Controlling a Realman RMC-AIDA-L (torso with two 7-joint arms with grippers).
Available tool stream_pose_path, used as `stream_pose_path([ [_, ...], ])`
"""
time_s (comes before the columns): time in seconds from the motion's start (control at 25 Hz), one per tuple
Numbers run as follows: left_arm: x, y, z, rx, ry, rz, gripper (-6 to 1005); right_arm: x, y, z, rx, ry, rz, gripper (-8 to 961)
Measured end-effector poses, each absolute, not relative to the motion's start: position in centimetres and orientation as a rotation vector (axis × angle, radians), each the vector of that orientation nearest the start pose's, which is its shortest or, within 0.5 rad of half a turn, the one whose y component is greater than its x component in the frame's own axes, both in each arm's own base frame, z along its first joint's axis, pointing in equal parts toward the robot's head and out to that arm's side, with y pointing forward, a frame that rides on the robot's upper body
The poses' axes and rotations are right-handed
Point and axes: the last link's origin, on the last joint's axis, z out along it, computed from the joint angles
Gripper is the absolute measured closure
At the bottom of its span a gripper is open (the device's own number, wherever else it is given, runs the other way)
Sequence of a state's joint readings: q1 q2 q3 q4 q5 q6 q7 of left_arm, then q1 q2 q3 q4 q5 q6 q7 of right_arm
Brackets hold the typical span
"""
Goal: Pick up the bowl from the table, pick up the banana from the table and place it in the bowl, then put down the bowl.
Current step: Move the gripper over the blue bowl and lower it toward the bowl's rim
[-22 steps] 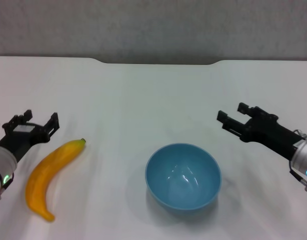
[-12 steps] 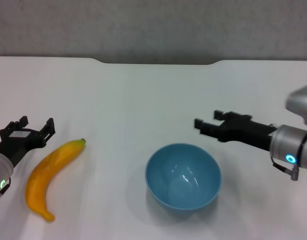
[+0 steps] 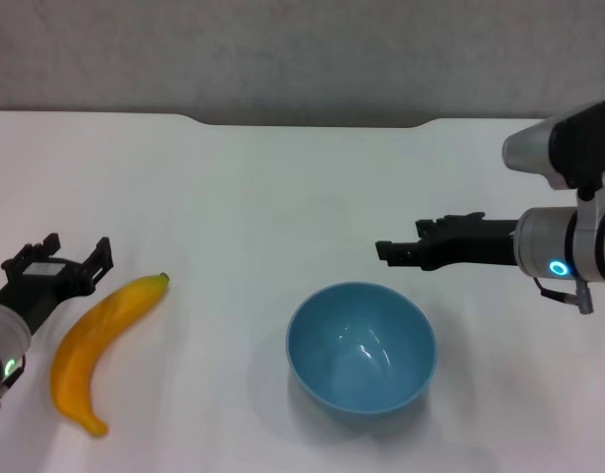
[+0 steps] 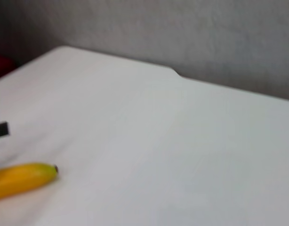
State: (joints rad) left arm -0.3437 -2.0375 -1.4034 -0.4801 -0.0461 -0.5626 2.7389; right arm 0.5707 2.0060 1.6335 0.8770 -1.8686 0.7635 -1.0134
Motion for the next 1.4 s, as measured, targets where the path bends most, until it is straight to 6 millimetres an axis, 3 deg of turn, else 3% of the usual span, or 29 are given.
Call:
stream_pose_path([
  [0.4,-35.4,35.4,-1.8,-1.729,-0.84,-0.45,291,25.1,39.1,-4.7,-2.249,0.83,0.288,167],
  [0.6,-35.5,35.4,-1.7,-1.724,-0.84,-0.45,293,23.7,39.3,-5.0,-2.295,0.796,0.335,167],
  [0.88,-35.4,35.4,-1.7,-1.725,-0.837,-0.451,297,18.6,40.4,-5.8,-2.483,0.804,0.399,167],
  [1.4,-35.6,35.3,-1.8,-1.722,-0.845,-0.45,303,18.2,42.0,-4.3,-2.55,0.997,0.04,168],
])
